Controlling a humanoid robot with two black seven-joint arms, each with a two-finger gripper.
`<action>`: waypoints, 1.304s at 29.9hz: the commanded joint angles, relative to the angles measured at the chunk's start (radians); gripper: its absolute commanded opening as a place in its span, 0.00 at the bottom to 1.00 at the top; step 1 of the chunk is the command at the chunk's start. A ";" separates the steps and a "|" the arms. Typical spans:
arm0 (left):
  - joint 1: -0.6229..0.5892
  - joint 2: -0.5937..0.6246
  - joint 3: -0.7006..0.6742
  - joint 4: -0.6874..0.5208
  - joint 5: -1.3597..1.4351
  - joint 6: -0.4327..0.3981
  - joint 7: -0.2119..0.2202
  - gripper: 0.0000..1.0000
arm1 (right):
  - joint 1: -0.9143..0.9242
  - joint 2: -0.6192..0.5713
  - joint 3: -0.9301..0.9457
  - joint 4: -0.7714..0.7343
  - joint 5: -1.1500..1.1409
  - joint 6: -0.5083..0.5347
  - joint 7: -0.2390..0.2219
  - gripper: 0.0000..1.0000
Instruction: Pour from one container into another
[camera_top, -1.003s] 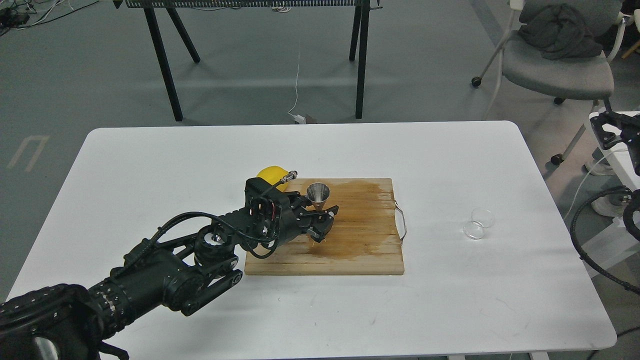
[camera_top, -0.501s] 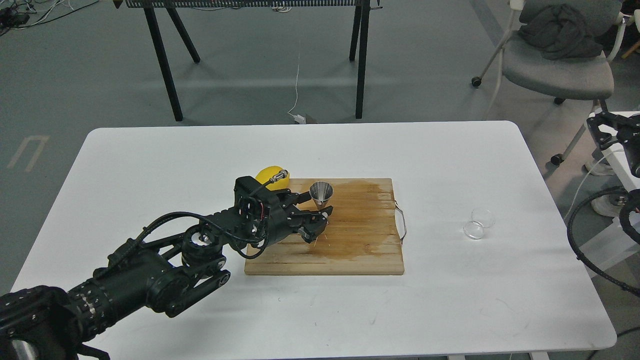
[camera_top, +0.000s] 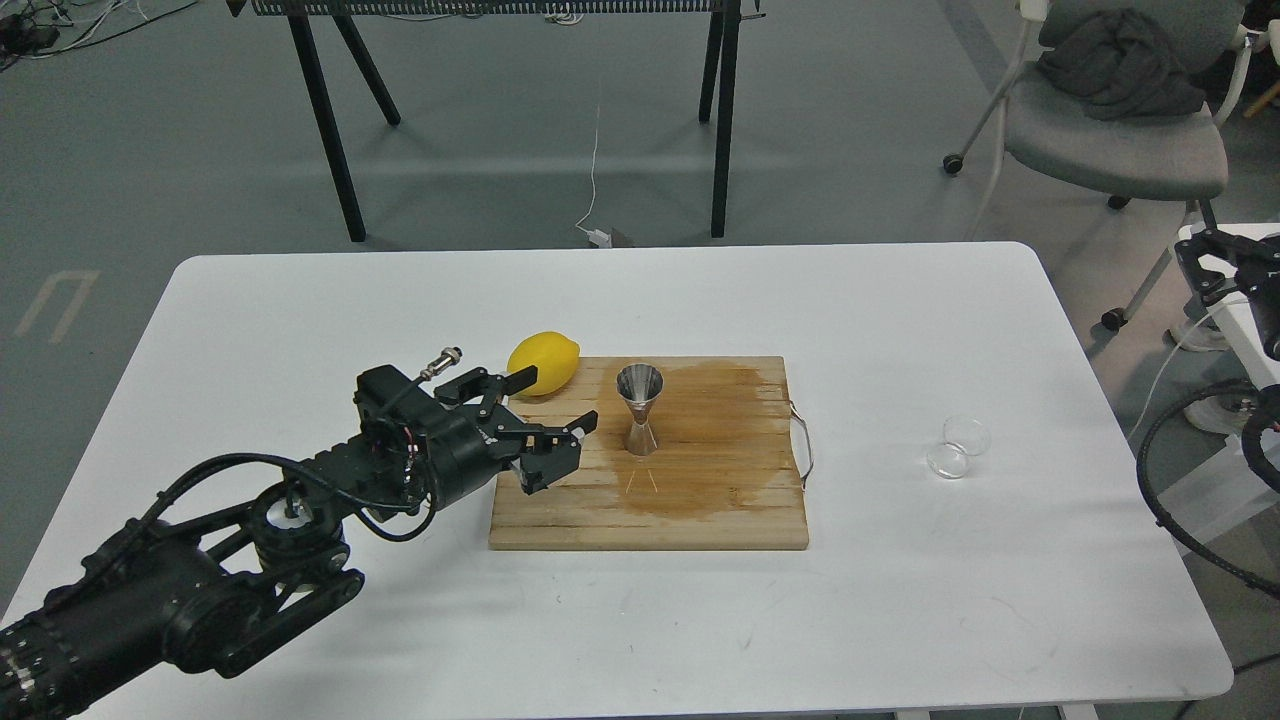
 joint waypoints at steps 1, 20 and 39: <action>0.027 0.090 -0.025 -0.138 0.000 0.003 -0.001 0.99 | -0.031 -0.005 0.027 0.010 0.046 0.000 -0.007 1.00; -0.093 0.098 -0.423 -0.036 -1.656 -0.275 -0.007 1.00 | -0.281 -0.053 0.032 0.267 0.186 0.000 -0.016 1.00; -0.102 -0.007 -0.524 0.294 -2.148 -0.562 -0.018 1.00 | -0.635 0.084 0.018 0.688 0.198 -0.345 -0.024 1.00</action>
